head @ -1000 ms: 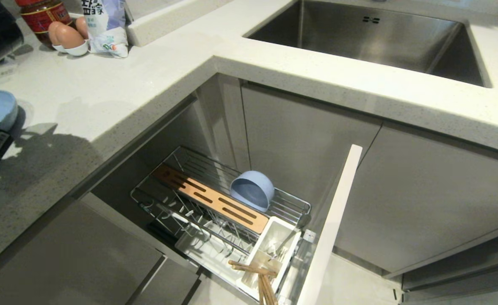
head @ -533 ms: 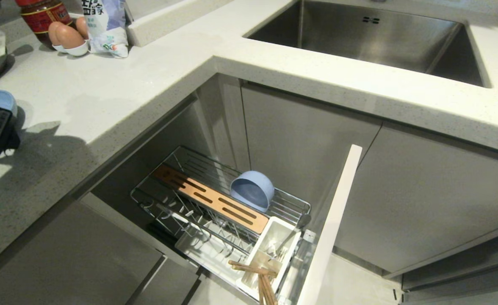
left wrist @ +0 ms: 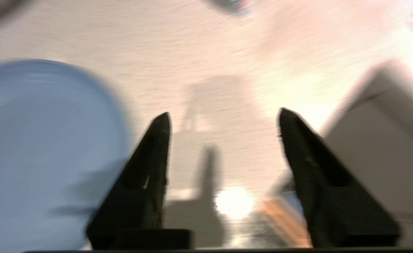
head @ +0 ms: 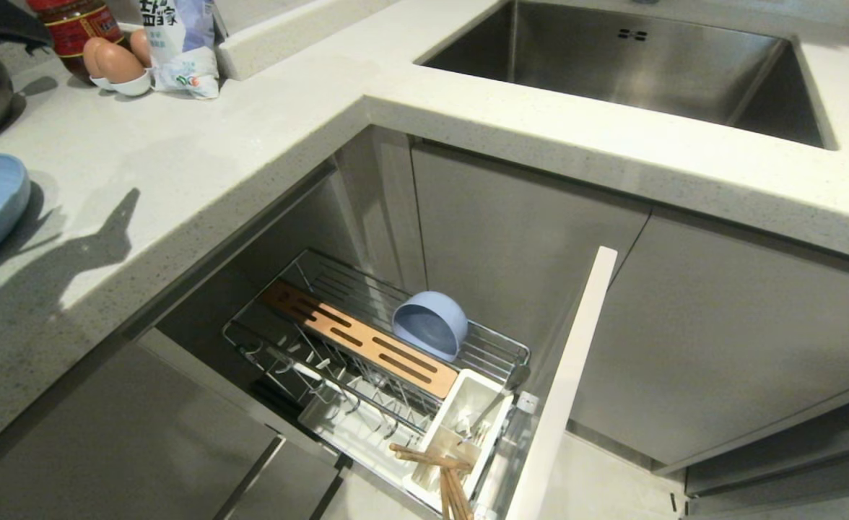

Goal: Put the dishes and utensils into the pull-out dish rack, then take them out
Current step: Take the plate out of the cupboard, then take the bowl out of the cupboard

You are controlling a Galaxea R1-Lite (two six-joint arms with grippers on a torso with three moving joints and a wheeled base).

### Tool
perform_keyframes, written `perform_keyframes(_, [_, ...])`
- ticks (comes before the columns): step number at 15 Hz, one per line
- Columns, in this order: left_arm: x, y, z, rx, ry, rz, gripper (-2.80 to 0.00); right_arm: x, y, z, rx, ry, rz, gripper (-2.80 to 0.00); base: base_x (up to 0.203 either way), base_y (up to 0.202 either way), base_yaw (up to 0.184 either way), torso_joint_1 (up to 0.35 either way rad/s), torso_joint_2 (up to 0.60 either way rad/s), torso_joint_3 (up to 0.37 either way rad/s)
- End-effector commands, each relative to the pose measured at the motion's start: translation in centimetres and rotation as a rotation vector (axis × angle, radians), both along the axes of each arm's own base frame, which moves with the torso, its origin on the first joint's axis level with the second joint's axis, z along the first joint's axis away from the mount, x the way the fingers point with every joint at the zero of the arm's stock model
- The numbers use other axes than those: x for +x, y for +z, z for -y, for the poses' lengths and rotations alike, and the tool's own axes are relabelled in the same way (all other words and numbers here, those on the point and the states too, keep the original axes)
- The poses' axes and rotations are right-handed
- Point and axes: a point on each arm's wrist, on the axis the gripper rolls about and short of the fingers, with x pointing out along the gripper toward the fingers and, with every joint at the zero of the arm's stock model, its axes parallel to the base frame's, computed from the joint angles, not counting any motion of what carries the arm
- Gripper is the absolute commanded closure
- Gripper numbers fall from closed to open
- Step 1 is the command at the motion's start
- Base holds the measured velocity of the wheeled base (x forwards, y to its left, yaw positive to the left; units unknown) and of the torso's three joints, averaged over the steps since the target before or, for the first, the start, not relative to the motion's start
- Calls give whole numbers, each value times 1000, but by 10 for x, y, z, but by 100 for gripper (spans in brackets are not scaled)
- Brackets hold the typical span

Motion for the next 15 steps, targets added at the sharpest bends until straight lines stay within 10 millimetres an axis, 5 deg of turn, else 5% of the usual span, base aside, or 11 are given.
perform_keyframes(1, [-10, 2, 0, -138, -56, 32, 0, 0, 0, 0, 0, 0, 0, 0, 0, 0, 0, 0, 0, 0])
perform_keyframes(6, [-9, -27, 48, -254, -283, -100, 0, 0, 0, 0, 0, 0, 0, 0, 0, 0, 0, 0, 0, 0])
perform_keyframes(15, [44, -117, 138, -191, -243, -407, 0, 0, 0, 0, 0, 0, 0, 0, 0, 0, 0, 0, 0, 0])
